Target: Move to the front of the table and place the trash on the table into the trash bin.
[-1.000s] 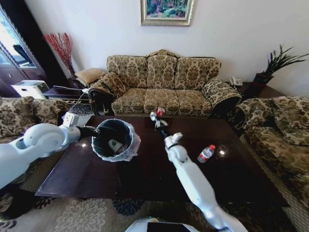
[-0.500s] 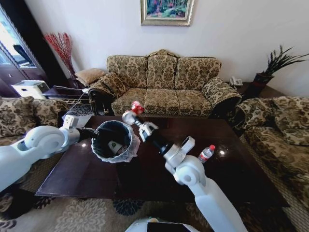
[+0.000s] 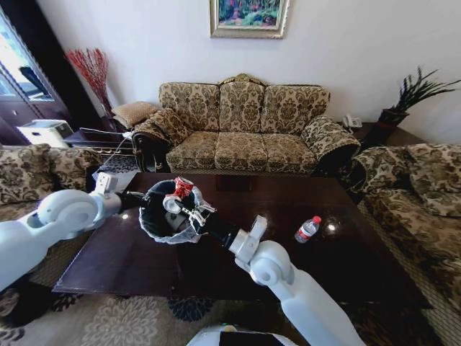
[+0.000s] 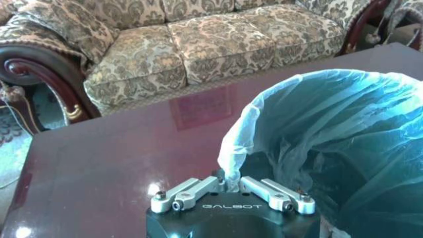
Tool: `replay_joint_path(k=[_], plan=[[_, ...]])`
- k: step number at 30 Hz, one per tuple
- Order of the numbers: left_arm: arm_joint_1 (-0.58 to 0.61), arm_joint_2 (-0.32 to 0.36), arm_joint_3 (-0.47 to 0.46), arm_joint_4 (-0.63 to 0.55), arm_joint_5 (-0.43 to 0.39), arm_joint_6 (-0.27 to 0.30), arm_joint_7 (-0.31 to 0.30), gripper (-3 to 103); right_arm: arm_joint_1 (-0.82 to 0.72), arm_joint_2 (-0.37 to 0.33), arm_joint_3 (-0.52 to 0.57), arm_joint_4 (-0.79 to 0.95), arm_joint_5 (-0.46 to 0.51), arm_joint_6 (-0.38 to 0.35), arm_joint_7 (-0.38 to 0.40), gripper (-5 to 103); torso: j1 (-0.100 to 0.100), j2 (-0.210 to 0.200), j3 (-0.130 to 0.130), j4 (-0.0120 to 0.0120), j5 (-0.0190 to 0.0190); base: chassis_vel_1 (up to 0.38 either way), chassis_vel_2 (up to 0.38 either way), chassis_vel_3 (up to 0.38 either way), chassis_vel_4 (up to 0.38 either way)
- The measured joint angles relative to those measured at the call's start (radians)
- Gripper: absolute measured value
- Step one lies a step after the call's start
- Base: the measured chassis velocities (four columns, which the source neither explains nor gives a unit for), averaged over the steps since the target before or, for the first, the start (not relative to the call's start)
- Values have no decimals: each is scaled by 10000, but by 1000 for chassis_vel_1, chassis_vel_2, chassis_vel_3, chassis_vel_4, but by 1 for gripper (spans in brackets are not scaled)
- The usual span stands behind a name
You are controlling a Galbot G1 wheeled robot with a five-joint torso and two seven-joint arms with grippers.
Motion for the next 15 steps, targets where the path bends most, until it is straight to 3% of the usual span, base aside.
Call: replay_joint_path(k=[7, 10, 12, 15], plan=[[2, 0, -8, -98, -50, 24, -9, 0, 89, -111, 65, -40, -67, -23, 38, 14, 1, 0, 0, -2, 0, 0, 0, 0, 0], [7, -24, -7, -123, -48, 27, -10, 0, 59, -144, 87, -33, -68, -24, 22, 29, 0, 0, 0, -1, 0, 0, 0, 0, 0], [7, -28, -6, -132, -46, 27, -10, 0, 46, -147, 90, -33, -68, -14, 7, 29, 0, 0, 0, -1, 0, 0, 0, 0, 0], [12, -29, -6, -141, -44, 34, -12, 0, 23, -124, 226, -35, -65, 232, -152, 45, 0, 0, 0, 0, 0, 0, 0, 0, 0]])
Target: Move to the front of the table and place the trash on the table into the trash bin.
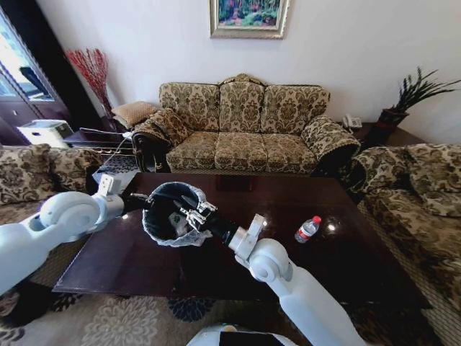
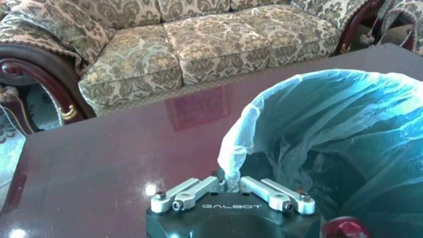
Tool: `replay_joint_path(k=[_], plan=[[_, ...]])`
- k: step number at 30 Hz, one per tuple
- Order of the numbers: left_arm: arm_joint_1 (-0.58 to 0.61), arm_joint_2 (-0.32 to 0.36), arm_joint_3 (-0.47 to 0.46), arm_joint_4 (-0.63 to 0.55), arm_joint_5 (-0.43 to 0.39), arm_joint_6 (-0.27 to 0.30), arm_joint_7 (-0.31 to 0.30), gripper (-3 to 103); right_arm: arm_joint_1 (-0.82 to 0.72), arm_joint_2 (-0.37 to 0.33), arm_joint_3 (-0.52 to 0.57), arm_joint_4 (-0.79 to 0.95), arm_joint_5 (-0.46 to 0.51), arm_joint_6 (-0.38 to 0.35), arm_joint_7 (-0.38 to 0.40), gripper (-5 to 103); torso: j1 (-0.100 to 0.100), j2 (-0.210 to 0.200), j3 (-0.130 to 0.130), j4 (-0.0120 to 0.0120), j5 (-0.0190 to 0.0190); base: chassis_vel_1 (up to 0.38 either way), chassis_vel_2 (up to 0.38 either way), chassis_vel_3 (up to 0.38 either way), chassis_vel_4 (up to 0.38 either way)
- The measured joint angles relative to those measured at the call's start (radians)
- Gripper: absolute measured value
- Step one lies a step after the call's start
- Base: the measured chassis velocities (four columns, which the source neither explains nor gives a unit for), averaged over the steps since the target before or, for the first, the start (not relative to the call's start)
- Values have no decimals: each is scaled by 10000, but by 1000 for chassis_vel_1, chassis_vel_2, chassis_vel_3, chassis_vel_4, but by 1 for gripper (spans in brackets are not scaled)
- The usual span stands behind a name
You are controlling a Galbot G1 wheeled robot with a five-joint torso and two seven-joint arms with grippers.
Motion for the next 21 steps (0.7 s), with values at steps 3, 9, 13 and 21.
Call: replay_joint_path(k=[3, 9, 13, 21], plan=[[0, 2, -9, 22, 0, 4, -2, 0, -27, 58, 271, -5, -83, 188, -77, 56, 0, 0, 0, -1, 0, 0, 0, 0, 0], [-1, -88, -60, 101, 33, 15, -68, 0, -359, 174, 1580, 195, -1469, 914, 1207, 73, 0, 0, 0, 1, 1, 0, 0, 0, 0], [-1, -232, -69, 121, 76, 18, -146, 0, -1246, -40, 3125, 628, -2423, 1310, 1874, 89, 0, 0, 0, -2, 0, 0, 0, 0, 0], [-53, -410, -19, 165, 203, 9, -142, 0, -4402, 169, 5419, 154, -3566, 2585, 2267, 100, -1, 0, -1, -6, 3, 0, 0, 0, 0]])
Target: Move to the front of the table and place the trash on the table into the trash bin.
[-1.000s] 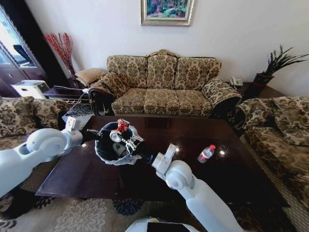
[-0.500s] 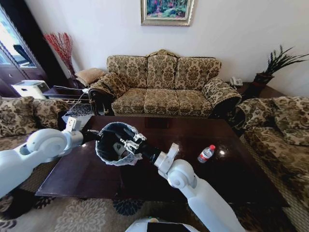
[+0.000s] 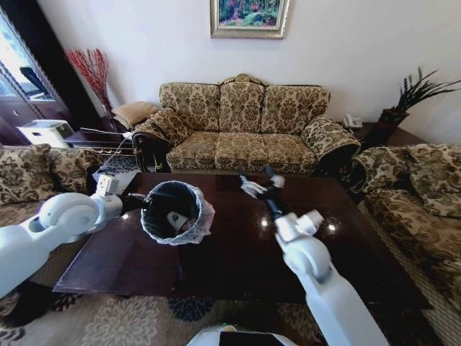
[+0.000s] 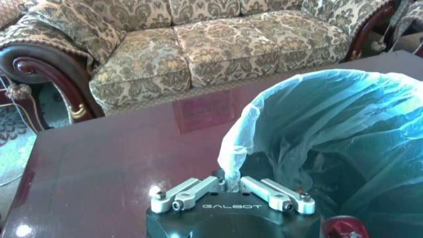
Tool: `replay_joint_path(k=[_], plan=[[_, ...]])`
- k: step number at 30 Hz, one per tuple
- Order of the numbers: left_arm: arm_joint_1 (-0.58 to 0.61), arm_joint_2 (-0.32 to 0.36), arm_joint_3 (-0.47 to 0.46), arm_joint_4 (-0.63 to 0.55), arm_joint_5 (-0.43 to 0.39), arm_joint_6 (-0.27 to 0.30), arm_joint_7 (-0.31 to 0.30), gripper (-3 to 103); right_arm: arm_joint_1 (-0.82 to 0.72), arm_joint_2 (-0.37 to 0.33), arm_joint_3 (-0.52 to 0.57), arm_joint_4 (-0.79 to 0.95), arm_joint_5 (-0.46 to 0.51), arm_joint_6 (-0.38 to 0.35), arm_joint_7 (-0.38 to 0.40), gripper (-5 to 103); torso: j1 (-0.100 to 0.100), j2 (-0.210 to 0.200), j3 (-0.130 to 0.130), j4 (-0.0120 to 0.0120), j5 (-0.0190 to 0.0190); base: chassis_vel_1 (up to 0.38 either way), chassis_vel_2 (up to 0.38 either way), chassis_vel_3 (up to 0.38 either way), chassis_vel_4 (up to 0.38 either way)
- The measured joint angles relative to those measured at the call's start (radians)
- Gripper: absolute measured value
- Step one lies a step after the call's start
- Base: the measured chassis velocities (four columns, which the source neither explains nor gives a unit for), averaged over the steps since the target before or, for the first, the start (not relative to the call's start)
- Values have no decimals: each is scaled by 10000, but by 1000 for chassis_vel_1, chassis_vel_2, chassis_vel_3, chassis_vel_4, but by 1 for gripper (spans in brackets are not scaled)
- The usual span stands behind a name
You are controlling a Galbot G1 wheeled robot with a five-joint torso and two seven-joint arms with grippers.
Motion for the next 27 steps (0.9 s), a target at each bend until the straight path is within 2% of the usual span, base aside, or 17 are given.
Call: replay_joint_path(k=[2, 7, 12, 23, 27], plan=[[-24, -59, 11, 16, 31, -3, 12, 0, -870, 199, 353, -275, -132, 491, -108, 100, 0, 0, 0, 5, -1, 0, 0, 0, 0], [-3, -160, 8, -40, 45, -8, 13, 0, -1267, 522, 655, -404, -107, 785, -125, 100, 1, 0, 0, 4, -5, -11, -18, 3, 26], [12, -168, -18, -70, 47, -6, -3, 0, -1464, 540, 692, -401, -7, 976, -197, 100, 1, -2, 0, 10, -5, -46, -122, 56, 120], [-9, -123, -14, -80, 26, -6, -9, 0, -1762, 645, 691, -676, -42, 1464, -175, 100, 1, -2, 1, 3, -1, -171, -283, 169, 265], [-11, -119, -12, -78, 16, -4, 5, 0, -1762, 793, 754, -910, -102, 1719, 106, 100, -3, 0, -1, 7, -6, -279, -379, 254, 351]])
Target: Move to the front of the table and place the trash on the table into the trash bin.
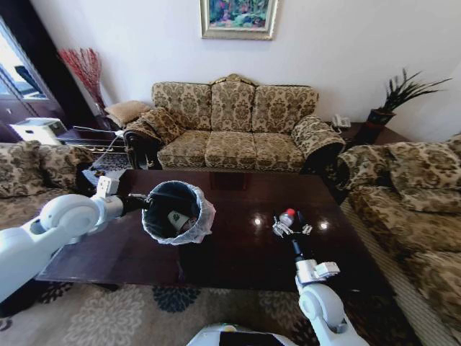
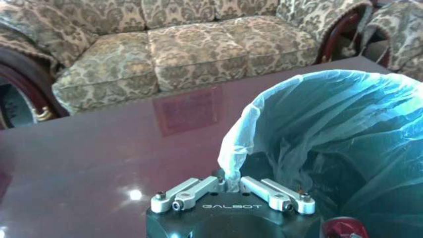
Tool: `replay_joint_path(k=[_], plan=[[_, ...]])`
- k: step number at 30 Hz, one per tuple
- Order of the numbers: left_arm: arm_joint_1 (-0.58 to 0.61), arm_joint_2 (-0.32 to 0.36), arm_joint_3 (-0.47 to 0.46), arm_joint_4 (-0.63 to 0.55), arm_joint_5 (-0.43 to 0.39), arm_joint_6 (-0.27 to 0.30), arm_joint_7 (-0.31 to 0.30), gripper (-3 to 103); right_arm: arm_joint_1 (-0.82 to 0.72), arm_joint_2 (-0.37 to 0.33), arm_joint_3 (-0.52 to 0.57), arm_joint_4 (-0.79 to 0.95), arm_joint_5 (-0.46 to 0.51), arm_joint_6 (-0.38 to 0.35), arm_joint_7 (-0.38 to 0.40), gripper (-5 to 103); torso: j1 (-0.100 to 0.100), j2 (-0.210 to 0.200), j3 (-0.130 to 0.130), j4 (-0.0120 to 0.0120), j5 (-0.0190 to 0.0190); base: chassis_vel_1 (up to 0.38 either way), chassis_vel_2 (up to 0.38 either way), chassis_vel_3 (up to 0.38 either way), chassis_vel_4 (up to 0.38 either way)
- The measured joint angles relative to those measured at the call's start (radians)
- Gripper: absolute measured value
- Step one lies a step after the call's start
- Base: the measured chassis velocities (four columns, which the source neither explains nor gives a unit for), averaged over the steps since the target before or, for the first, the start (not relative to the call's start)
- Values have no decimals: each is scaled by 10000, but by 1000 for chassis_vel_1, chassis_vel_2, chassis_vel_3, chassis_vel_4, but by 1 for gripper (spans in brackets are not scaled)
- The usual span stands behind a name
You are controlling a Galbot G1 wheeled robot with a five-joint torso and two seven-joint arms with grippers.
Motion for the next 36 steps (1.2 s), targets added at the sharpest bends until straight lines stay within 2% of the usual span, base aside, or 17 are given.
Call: replay_joint_path(k=[3, 7, 9, 15, 19, 23, 25, 31, 36], plan=[[2, -7, 17, -14, -5, 2, 18, 0, -119, 227, 71, -209, -263, 376, 388, 100, 0, 0, 0, 0, 15, -251, -297, 254, 264], [4, -13, 41, -23, -8, 2, 42, 0, -207, 231, 318, -557, -258, 196, 336, 100, 2, 0, 1, -8, 9, -190, -173, 163, 141], [4, -20, 52, -26, -8, 2, 47, 0, -157, 185, 368, -831, -171, 113, 162, 100, 4, -1, 2, -12, 8, -100, -99, 64, 26], [48, -59, 66, -142, -1, 9, 38, 0, -96, 73, 122, -1218, 239, 210, -986, 100, 8, -2, 3, 4, -11, 9, 17, 5, -21], [61, -59, 58, -173, 5, 15, 33, 0, -70, 48, -197, -1531, -325, 268, -1567, 100, 3, 0, 1, 4, -1, 63, 49, -23, -21], [57, -60, 58, -229, 5, 15, 34, 0, 357, 83, -583, -2097, -882, 170, -1408, 100, 2, 0, 1, -6, 13, 0, 0, 0, 0], [57, -60, 55, -252, 2, 15, 34, 0, 743, 172, -796, -2488, -1210, 99, -1266, 100, 3, -1, 2, -8, 6, 0, 0, 0, 0], [77, -45, -13, -295, -9, 23, 16, 0, 1849, 396, -1399, -3461, -1505, -205, -767, 100, 4, -1, 2, 3, -2, 0, 0, 0, 0], [80, -42, -29, -333, -27, 28, 10, 0, 2538, 609, -1499, -4002, -1544, -426, -373, 100, 4, -1, 2, 0, 6, 0, 0, 0, 0]])
